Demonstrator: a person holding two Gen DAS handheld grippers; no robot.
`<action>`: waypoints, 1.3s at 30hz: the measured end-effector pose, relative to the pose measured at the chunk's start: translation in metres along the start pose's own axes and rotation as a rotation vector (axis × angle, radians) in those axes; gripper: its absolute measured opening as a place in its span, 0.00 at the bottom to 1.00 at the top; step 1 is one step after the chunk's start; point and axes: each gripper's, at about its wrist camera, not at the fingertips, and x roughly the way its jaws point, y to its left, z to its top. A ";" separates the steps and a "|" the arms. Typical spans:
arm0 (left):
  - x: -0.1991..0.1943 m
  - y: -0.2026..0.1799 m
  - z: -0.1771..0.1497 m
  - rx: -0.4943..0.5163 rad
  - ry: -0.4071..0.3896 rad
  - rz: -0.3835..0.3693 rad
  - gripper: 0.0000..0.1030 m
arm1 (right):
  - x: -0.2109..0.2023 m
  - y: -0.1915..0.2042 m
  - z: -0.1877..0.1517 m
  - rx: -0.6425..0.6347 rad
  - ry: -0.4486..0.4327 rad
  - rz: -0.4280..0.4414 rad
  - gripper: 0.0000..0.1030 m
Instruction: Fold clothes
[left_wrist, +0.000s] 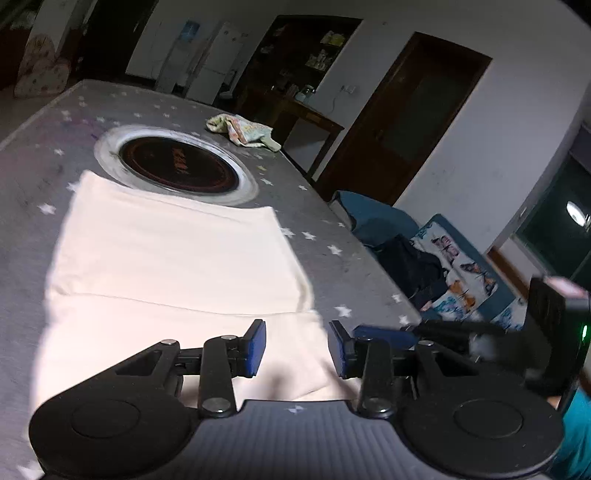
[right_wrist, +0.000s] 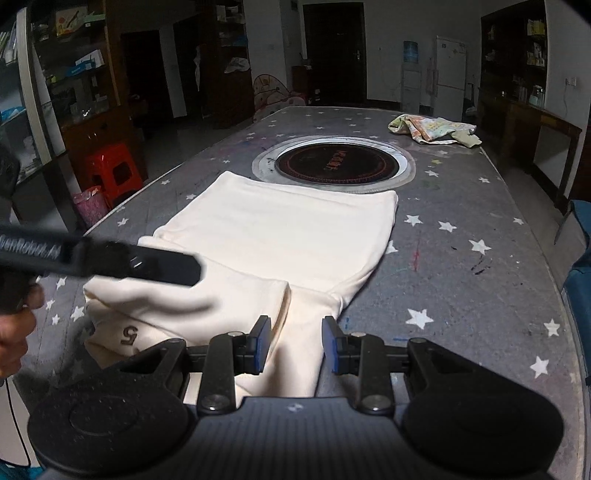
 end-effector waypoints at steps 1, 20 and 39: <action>-0.003 0.008 0.001 -0.004 0.001 0.021 0.38 | 0.002 0.001 0.002 -0.004 -0.001 0.004 0.29; -0.023 0.109 0.006 -0.095 0.007 0.207 0.25 | 0.068 0.028 0.021 -0.086 0.089 0.046 0.23; -0.025 0.082 0.009 0.076 0.006 0.209 0.26 | 0.054 0.037 0.023 -0.151 0.088 0.063 0.23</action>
